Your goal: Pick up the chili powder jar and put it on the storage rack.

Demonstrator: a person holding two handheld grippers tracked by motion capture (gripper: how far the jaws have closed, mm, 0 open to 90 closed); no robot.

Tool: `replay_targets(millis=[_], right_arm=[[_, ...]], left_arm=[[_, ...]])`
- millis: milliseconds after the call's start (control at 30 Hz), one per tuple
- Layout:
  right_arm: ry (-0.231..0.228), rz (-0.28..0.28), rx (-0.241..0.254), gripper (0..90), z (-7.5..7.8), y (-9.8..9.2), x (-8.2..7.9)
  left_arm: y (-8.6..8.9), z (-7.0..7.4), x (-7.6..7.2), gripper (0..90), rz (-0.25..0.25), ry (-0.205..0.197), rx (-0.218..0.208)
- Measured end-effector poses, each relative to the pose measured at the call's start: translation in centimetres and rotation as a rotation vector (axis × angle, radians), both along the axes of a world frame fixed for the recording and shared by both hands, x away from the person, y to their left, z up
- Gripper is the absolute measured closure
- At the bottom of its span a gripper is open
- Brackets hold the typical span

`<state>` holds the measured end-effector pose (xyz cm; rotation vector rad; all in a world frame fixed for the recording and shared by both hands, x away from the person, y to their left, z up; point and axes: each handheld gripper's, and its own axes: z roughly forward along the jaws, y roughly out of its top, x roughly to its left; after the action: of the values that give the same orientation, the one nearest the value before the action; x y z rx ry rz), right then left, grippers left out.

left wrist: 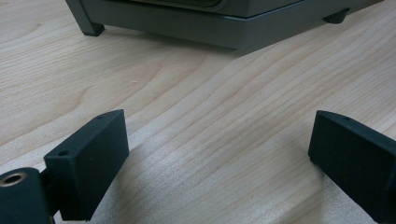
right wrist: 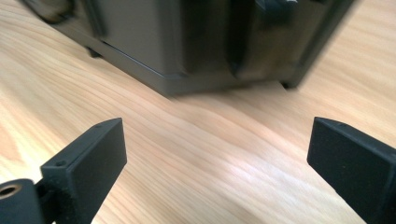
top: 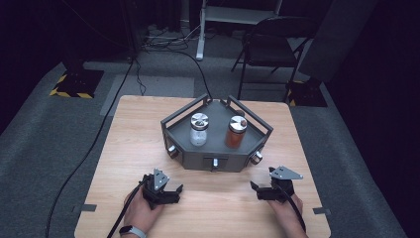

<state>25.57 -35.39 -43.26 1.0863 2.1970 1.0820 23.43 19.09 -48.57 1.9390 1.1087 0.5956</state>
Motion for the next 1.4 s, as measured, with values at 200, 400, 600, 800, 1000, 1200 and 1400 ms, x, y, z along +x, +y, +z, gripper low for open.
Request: replay_targets(millis=[200,400,600,800,1000,1200,1400], right_arm=[[0.066,-0.018,0.008,0.9,-1.9,-1.4,1.0],[0.050,0.008,0.014,0.0,-3.7,-2.3,1.2],[0.006,-0.001,0.045,0.2,-4.8,-2.1,0.8],[0.004,0.013,0.043,0.7,-4.8,-2.1,1.0],[0.003,0.014,0.043,0.5,-4.8,-2.1,0.9],[0.004,0.014,0.043,0.5,-4.8,-2.1,0.9],[0.004,0.016,0.044,0.4,-4.8,-2.1,1.0]], left_arm=[[-0.1,0.0,0.0,4.9,0.003,0.000,0.001],[-0.1,0.0,0.0,4.9,0.005,-0.001,0.002],[-0.1,0.0,0.0,4.9,0.006,0.000,0.001],[-0.1,0.0,0.0,4.9,0.006,0.000,0.001],[-0.1,0.0,0.0,4.9,0.006,0.000,0.000],[-0.1,0.0,0.0,4.9,0.007,0.000,-0.001],[-0.1,0.0,0.0,4.9,0.006,0.000,0.001]])
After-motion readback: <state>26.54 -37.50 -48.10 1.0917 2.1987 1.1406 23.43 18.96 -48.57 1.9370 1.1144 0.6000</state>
